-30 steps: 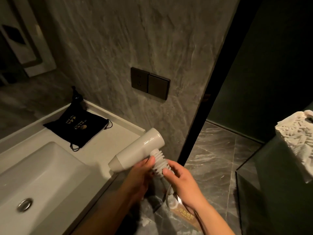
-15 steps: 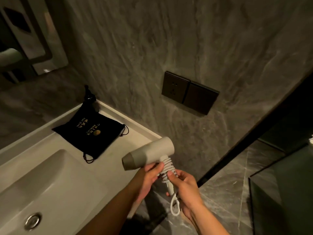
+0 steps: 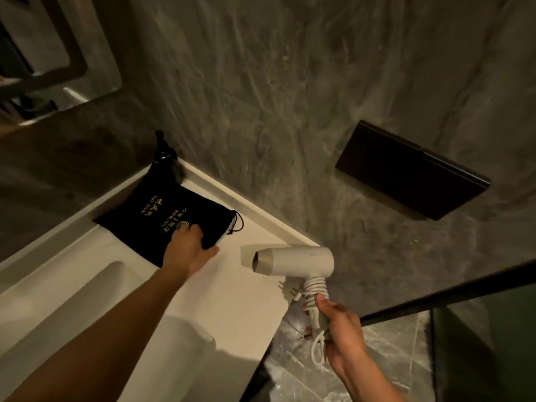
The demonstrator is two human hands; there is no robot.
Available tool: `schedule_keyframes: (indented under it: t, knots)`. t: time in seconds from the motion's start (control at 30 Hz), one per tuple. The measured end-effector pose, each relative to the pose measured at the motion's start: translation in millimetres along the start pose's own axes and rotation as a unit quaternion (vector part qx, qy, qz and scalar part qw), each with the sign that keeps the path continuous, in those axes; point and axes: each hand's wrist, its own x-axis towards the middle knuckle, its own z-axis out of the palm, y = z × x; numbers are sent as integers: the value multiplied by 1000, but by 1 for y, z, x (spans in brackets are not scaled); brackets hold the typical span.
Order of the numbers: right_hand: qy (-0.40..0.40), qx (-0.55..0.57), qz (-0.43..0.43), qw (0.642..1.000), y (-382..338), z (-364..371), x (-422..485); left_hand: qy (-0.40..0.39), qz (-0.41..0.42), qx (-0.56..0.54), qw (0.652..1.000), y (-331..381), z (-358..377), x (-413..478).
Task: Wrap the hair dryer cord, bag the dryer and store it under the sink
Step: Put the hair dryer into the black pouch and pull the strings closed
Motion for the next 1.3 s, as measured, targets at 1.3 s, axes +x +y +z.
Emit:
schedule_keyframes:
  t: [1.3]
  knots:
    - [-141,-192,29,971,27,-118,-31,20,77,-121,989,116,62,-212]
